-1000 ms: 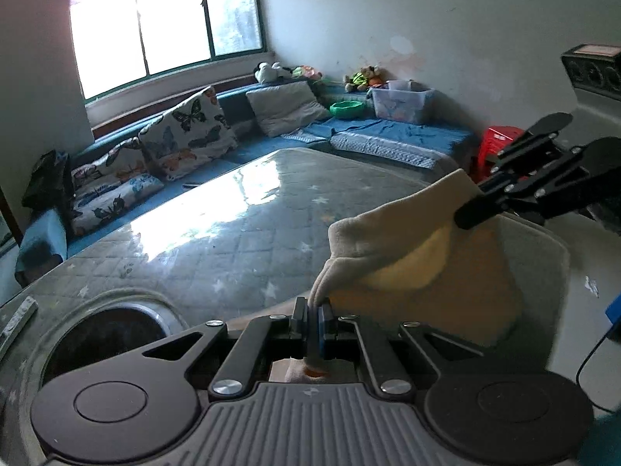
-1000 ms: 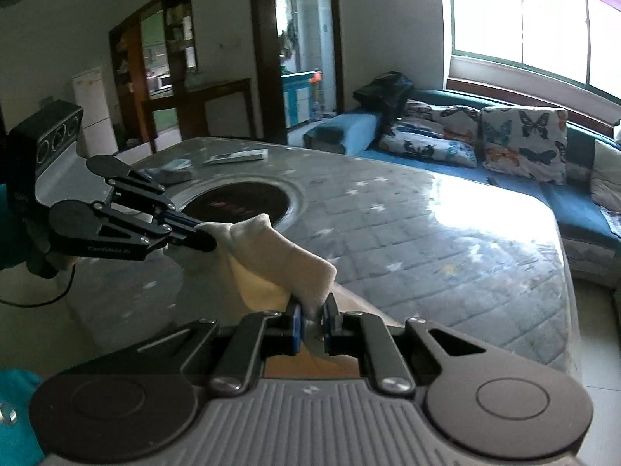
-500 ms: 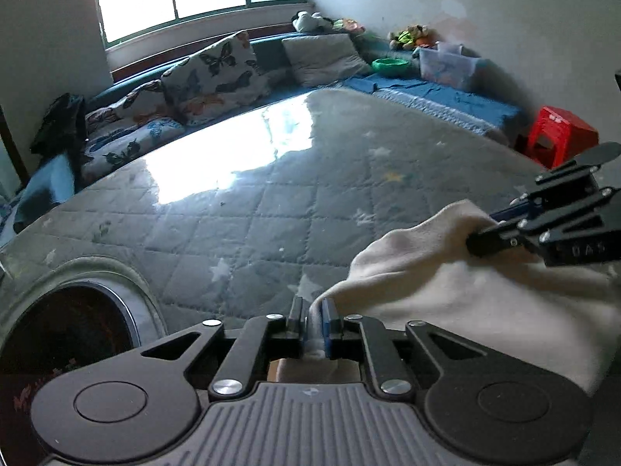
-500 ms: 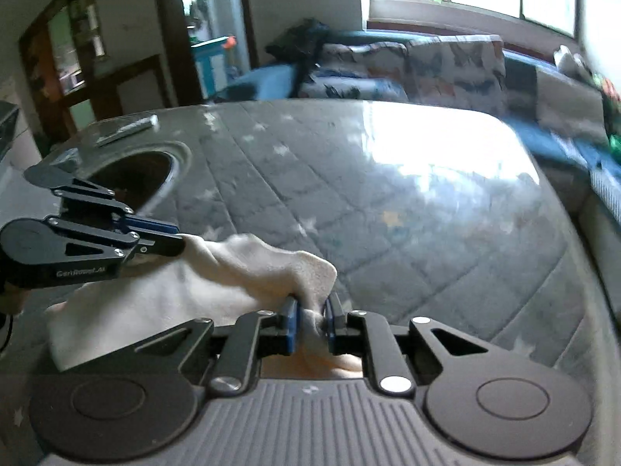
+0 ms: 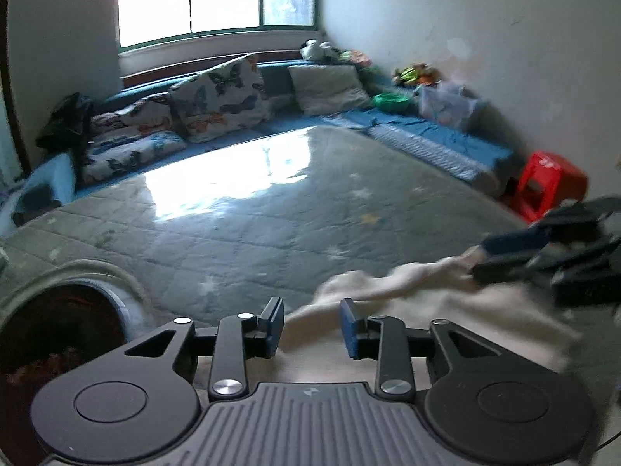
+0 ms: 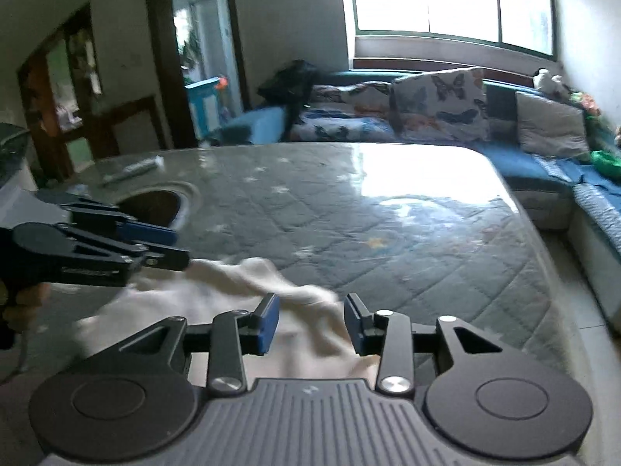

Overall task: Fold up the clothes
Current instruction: 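Release the sweatshirt from both grippers and press the folded bundle flat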

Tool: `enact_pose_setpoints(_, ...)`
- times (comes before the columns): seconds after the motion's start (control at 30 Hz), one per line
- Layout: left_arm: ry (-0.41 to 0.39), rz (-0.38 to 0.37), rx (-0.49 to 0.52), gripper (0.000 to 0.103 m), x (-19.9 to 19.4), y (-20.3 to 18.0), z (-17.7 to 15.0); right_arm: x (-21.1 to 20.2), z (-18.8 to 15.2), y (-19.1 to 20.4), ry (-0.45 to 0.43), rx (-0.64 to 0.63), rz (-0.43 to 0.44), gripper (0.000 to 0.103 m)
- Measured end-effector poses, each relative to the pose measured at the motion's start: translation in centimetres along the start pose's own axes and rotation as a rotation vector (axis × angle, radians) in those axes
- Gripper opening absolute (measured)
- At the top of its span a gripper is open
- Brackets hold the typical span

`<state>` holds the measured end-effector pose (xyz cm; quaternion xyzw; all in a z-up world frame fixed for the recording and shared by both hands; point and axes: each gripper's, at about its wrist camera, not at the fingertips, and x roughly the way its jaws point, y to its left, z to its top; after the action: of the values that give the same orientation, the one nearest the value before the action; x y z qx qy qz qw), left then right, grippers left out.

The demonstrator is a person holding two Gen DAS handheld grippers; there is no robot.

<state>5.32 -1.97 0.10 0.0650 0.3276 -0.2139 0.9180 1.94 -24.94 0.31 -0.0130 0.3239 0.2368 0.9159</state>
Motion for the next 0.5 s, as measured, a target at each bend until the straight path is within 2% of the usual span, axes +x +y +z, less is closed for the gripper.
enact_pose_setpoints(0.2,0.040,-0.060,-0.006,0.032,1.9,-1.4,-0.1,2.0,-0.7,-0.8,0.051,0.020,0.014,0.036)
enact_pose_setpoints(0.27,0.057,-0.054,-0.009,0.032,2.9,-1.5,-0.1,2.8,-0.9,-1.8,0.067,0.046,0.003,0.033)
enact_pose_setpoints(0.4,0.086,-0.025,-0.038,0.031,4.3,-0.9,-0.3,3.4,-1.3,-3.1,0.077,0.073,-0.033,0.021)
enact_pose_setpoints(0.5,0.089,-0.015,-0.047,0.032,4.5,-0.8,-0.3,2.6,-1.3,-3.0,0.054,0.074,-0.047,0.021)
